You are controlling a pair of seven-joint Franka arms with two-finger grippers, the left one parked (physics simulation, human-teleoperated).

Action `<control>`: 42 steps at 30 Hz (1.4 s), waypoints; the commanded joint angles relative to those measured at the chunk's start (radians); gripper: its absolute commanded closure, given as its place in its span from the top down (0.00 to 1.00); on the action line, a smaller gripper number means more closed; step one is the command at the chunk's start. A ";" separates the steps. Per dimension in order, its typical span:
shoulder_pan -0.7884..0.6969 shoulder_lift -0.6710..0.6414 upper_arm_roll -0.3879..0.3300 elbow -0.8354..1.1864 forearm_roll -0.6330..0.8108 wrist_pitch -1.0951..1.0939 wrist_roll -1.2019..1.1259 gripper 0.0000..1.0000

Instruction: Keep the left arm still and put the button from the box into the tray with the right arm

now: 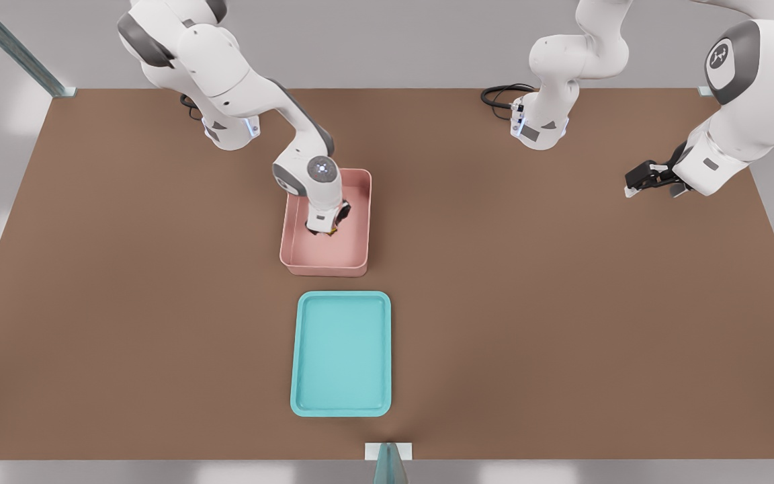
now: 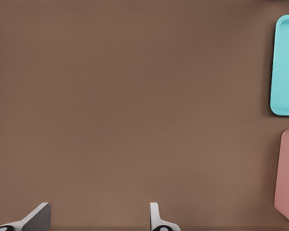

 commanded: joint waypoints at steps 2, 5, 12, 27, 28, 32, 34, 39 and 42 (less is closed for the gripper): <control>-0.015 0.001 0.000 -0.012 -0.035 0.012 0.094 0.53; -0.010 -0.004 0.002 -0.008 -0.036 0.000 0.091 0.53; -0.011 0.002 0.009 -0.012 -0.042 -0.002 0.094 0.52; -0.418 -0.005 0.333 0.349 -0.033 -0.295 -0.024 0.49; -0.436 0.021 0.325 0.463 0.024 -0.309 -0.086 0.49; -0.467 0.390 0.319 0.894 -0.145 -0.293 -0.150 0.49; -0.412 0.570 0.321 1.038 -0.254 -0.223 -0.163 0.49; -0.383 0.613 0.310 1.049 -0.292 -0.175 -0.147 1.00; -0.404 0.584 0.327 1.049 -0.285 -0.224 -0.147 1.00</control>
